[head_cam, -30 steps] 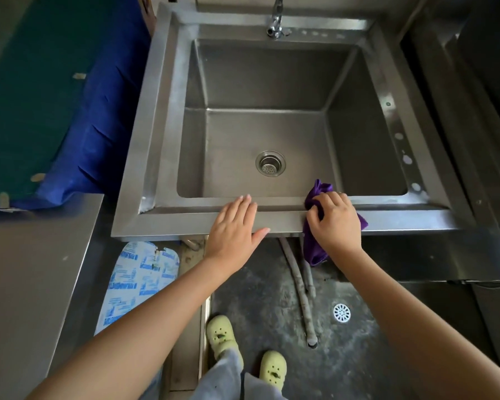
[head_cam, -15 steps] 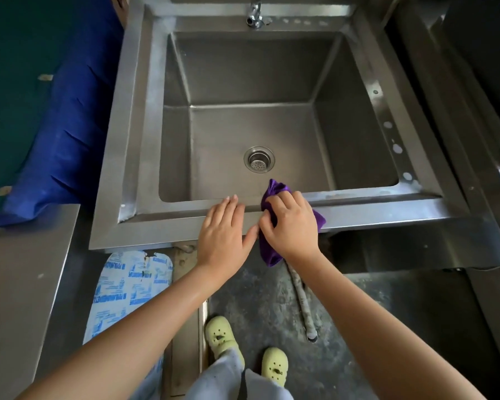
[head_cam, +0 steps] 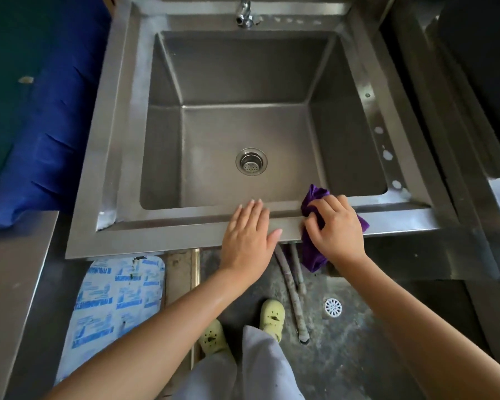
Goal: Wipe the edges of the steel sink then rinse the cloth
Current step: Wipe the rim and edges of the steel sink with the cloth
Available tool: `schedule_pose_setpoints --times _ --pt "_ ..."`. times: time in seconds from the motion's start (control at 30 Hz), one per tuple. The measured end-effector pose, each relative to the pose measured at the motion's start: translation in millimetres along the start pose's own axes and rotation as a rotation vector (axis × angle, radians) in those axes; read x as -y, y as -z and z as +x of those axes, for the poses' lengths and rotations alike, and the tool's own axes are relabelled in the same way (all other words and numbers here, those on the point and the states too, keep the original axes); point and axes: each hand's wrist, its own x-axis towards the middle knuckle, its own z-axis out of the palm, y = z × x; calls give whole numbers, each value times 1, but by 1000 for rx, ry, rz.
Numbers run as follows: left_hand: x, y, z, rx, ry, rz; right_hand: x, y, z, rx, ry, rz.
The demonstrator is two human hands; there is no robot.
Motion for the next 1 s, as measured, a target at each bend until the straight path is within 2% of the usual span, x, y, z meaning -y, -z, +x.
schedule_pose_setpoints --times 0.23,0.63,0.73,0.87,1.0 --pt "-38 -10 29 78 -154 10 -46 21 0 -36 -61 -32" --pt "-76 -23 57 102 -183 48 -117 49 -1 -84 -139 -38" --pt "-91 -24 64 129 -236 22 -132 55 0 -91 -156 -56" --pt "-119 -30 80 168 -335 1 -145 61 0 -78 -129 -91" --pt "-134 -35 89 189 -329 41 -146 63 0 -55 -97 -106"
